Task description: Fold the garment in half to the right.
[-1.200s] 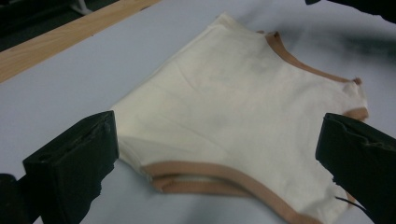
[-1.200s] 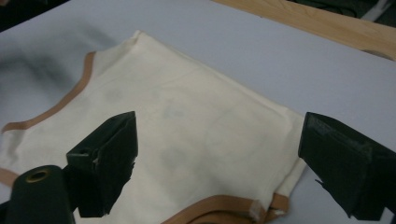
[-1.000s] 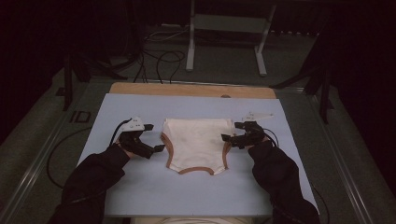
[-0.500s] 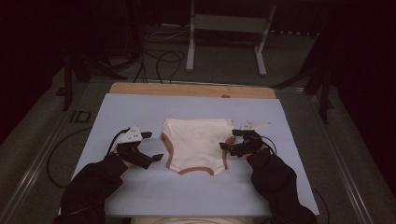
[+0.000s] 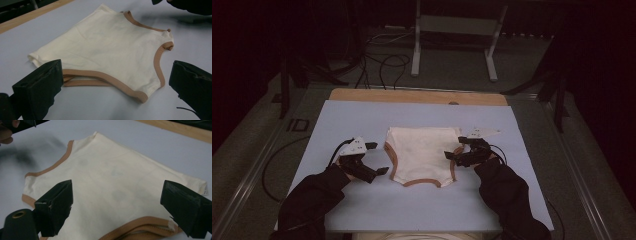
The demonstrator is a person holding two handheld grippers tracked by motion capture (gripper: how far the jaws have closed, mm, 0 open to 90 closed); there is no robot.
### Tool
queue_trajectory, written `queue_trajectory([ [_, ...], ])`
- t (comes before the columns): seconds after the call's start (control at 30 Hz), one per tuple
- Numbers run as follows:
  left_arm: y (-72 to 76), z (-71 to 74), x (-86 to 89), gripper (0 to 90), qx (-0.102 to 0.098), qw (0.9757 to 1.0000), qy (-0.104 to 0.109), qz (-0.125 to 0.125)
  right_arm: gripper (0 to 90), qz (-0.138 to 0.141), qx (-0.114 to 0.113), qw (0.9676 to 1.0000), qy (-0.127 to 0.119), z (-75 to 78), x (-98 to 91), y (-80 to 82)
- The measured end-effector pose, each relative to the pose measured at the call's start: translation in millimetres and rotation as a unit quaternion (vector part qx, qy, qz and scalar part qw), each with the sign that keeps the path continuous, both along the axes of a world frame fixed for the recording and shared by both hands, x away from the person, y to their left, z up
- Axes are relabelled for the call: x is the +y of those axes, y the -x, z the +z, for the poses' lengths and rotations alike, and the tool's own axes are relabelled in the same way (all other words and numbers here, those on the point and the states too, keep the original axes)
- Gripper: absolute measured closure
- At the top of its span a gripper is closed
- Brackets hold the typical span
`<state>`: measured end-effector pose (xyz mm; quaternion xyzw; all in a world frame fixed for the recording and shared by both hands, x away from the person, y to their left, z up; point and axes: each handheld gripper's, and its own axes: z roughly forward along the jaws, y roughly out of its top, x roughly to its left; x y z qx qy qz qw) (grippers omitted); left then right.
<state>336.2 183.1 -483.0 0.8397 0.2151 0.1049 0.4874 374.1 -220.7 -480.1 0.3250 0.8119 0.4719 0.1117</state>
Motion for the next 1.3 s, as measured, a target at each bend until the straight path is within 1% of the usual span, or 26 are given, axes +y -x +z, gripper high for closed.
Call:
queue_trajectory([
  [0.03,0.4,0.2,-0.4,0.2,-0.002,1.0000,-0.001,-0.003,11.2,-0.005,-0.004,0.9999,-0.009,2.4,2.1,-0.5],
  [0.07,0.5,0.4,-0.9,0.1,-0.001,1.0000,0.000,-0.007,11.3,-0.004,-0.002,0.9999,-0.010,3.7,3.2,-1.0],
  [0.13,1.5,1.0,-1.9,0.1,-0.008,0.9999,0.001,-0.011,11.3,0.002,-0.004,1.0000,-0.005,6.3,7.0,-1.9],
  [0.2,2.1,2.3,-3.6,0.1,-0.005,0.9998,0.004,-0.017,11.3,0.009,-0.004,0.9999,-0.003,9.0,11.6,-3.0],
  [0.23,2.6,3.2,-4.6,0.1,-0.008,0.9998,0.003,-0.020,11.3,0.011,-0.005,0.9999,-0.002,10.1,13.6,-4.1],
  [0.33,3.9,4.4,-8.0,0.1,-0.006,0.9995,0.000,-0.030,11.3,0.018,-0.002,0.9998,-0.003,13.6,20.3,-8.0],
  [0.37,4.1,4.0,-9.2,0.1,-0.005,0.9994,-0.002,-0.034,11.3,0.020,-0.002,0.9998,-0.003,14.8,23.0,-9.3],
  [0.4,3.7,3.7,-9.9,0.2,0.003,0.9991,0.000,-0.042,11.3,0.023,-0.002,0.9997,-0.002,15.7,25.8,-10.8],
  [0.43,3.3,3.1,-10.3,0.2,0.007,0.9987,0.003,-0.050,11.3,0.024,-0.002,0.9997,-0.001,16.3,28.6,-12.5],
  [0.53,3.3,1.7,-12.4,0.2,0.017,0.9982,-0.006,-0.056,11.3,0.028,0.000,0.9996,-0.003,17.2,37.6,-18.1],
  [0.63,6.3,1.8,-16.0,0.3,0.015,0.9982,-0.016,-0.055,11.3,0.037,0.000,0.9993,-0.003,18.7,47.6,-24.4],
  [0.67,7.2,2.1,-17.5,0.3,0.013,0.9981,-0.020,-0.056,11.3,0.038,0.003,0.9993,-0.003,19.6,51.3,-26.1],
  [0.73,8.8,1.7,-19.4,0.3,0.006,0.9979,-0.021,-0.060,11.3,0.044,0.004,0.9990,-0.005,20.8,58.2,-30.2],
  [0.77,8.3,1.1,-19.9,0.3,0.008,0.9977,-0.021,-0.064,11.3,0.045,0.007,0.9989,-0.005,21.7,61.9,-31.7],
  [0.83,7.9,-1.0,-21.9,2.8,0.004,0.9984,-0.028,-0.048,11.3,0.051,0.006,0.9987,-0.003,22.5,68.9,-35.1],
  [0.87,7.8,-2.7,-22.9,5.3,0.003,0.9984,-0.035,-0.045,11.4,0.054,0.005,0.9985,-0.003,22.8,72.5,-36.5],
  [0.9,7.6,-4.5,-23.8,5.6,0.002,0.9980,-0.042,-0.049,11.4,0.055,0.007,0.9984,-0.003,23.1,75.9,-37.4],
  [0.97,7.7,-6.2,-24.9,5.6,0.004,0.9976,-0.045,-0.053,11.5,0.060,0.006,0.9982,-0.002,22.8,79.3,-38.7],
  [1.0,6.7,-9.7,-27.2,5.6,0.007,0.9974,-0.049,-0.053,11.4,0.062,0.008,0.9980,0.000,22.8,82.7,-39.3],
  [1.03,5.2,-11.0,-27.9,5.2,0.016,0.9969,-0.050,-0.059,11.4,0.067,0.010,0.9977,0.002,21.8,88.7,-41.4],
  [1.07,4.5,-12.3,-28.7,5.2,0.020,0.9963,-0.051,-0.066,11.5,0.070,0.010,0.9975,0.005,21.1,91.5,-42.7],
  [1.1,4.5,-13.4,-29.9,5.7,0.019,0.9958,-0.056,-0.070,11.5,0.071,0.011,0.9974,0.010,20.8,94.3,-43.4],
  [1.17,4.9,-15.7,-33.0,7.6,0.017,0.9941,-0.072,-0.080,11.4,0.071,0.009,0.9973,0.015,19.6,99.5,-44.9],
  [1.23,6.7,-17.4,-36.4,7.7,0.015,0.9926,-0.080,-0.091,11.4,0.076,0.013,0.9969,0.016,17.5,103.7,-47.5],
  [1.27,7.3,-18.0,-38.5,7.6,0.012,0.9915,-0.090,-0.093,11.5,0.076,0.016,0.9968,0.017,16.5,106.0,-48.6],
  [1.3,8.0,-18.7,-40.4,7.7,0.012,0.9906,-0.093,-0.099,11.4,0.076,0.017,0.9968,0.019,15.5,108.3,-49.7],
])
